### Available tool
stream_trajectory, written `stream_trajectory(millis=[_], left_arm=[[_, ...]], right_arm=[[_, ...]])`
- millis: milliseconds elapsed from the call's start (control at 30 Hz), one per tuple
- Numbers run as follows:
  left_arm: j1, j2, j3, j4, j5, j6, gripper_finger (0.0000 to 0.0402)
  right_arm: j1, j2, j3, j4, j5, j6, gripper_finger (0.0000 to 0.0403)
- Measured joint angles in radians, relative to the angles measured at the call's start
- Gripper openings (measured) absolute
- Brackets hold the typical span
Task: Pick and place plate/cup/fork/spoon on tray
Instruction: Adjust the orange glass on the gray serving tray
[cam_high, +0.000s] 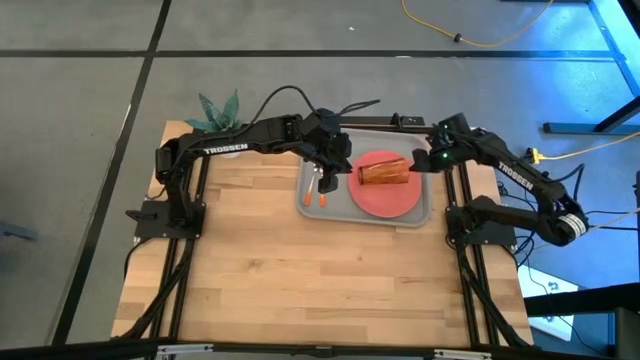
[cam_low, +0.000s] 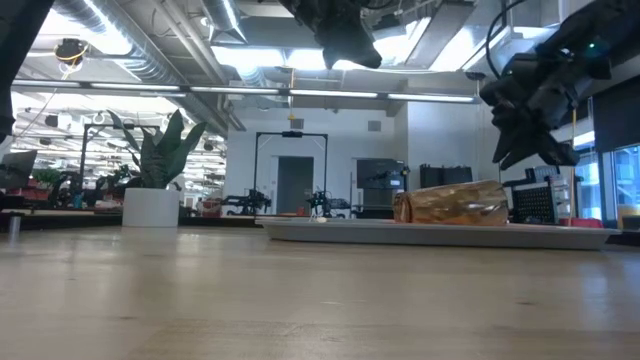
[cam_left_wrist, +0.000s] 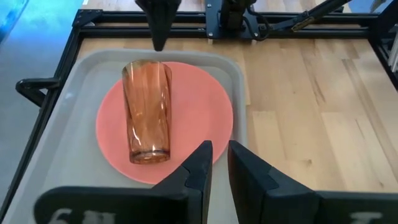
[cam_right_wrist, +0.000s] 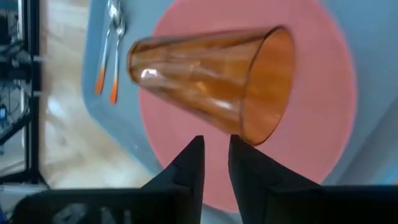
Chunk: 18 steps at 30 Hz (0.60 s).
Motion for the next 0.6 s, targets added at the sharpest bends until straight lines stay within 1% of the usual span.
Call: stream_trajectory(millis=[200,400,500,600], left_arm=[[0.0,0.0,0.0,0.0,0.0,-0.008,0.0045],[0.0,0.0,0.0,0.0,0.0,-0.008,0.0045],[0.0,0.0,0.0,0.001,0.0,-0.008,0.0045],[0.0,0.0,0.0,0.001,0.0,-0.008,0.0045]], right_arm=[[-0.062,0.0,0.0,0.003,0.0,-0.02,0.0072],[-0.074,0.0,-0.004,0.007,-0.031,-0.019,0.0072],[-0.074,0.0,-0.034,0.017,-0.034,-0.015,0.0072],[-0.074,0.0,-0.082,0.075,-0.034,0.009,0.0072]])
